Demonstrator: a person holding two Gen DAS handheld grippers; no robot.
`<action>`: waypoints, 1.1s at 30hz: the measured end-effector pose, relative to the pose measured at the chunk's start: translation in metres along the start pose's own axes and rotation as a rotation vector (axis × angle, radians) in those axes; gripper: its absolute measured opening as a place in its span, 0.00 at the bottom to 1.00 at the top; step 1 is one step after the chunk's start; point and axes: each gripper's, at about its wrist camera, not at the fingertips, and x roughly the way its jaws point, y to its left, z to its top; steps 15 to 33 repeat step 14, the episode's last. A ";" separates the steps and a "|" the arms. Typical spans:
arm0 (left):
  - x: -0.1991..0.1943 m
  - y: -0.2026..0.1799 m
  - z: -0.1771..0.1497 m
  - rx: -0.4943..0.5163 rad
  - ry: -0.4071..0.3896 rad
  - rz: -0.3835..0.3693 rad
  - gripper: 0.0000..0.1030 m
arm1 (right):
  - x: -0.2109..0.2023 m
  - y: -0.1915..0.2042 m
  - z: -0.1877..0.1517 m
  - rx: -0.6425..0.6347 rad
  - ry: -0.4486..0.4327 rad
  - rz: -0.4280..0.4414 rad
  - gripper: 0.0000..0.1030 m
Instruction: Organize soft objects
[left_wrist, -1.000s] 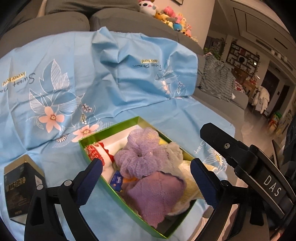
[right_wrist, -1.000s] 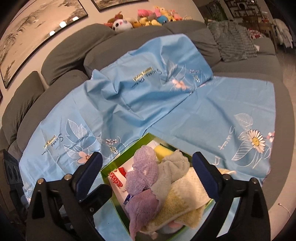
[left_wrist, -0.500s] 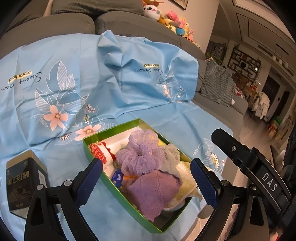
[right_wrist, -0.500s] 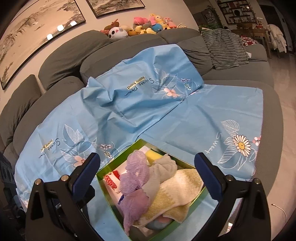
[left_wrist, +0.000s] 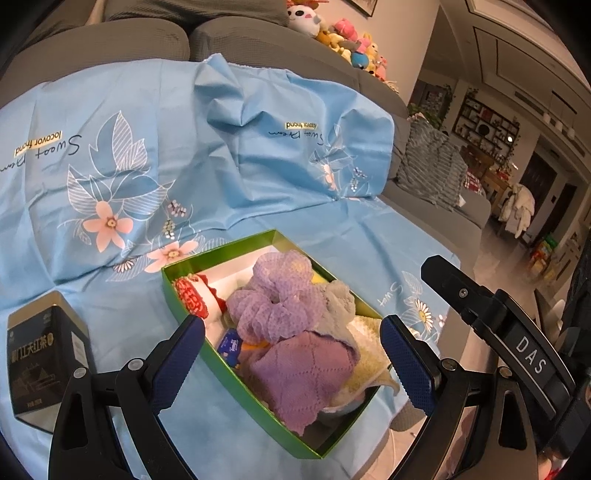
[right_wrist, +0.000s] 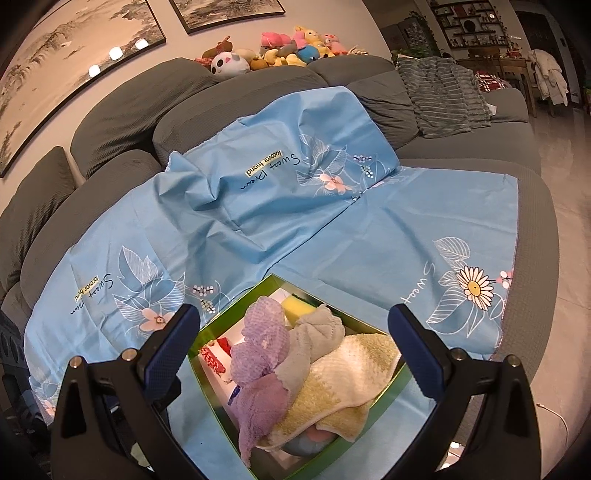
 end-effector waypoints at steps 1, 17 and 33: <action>0.000 0.000 0.000 0.000 -0.001 0.003 0.93 | -0.001 0.000 0.000 0.001 0.000 -0.004 0.98; -0.002 0.001 -0.002 -0.003 0.007 -0.002 0.93 | -0.004 0.000 0.000 -0.012 -0.004 -0.039 0.99; -0.002 0.001 -0.002 -0.003 0.007 -0.002 0.93 | -0.004 0.000 0.000 -0.012 -0.004 -0.039 0.99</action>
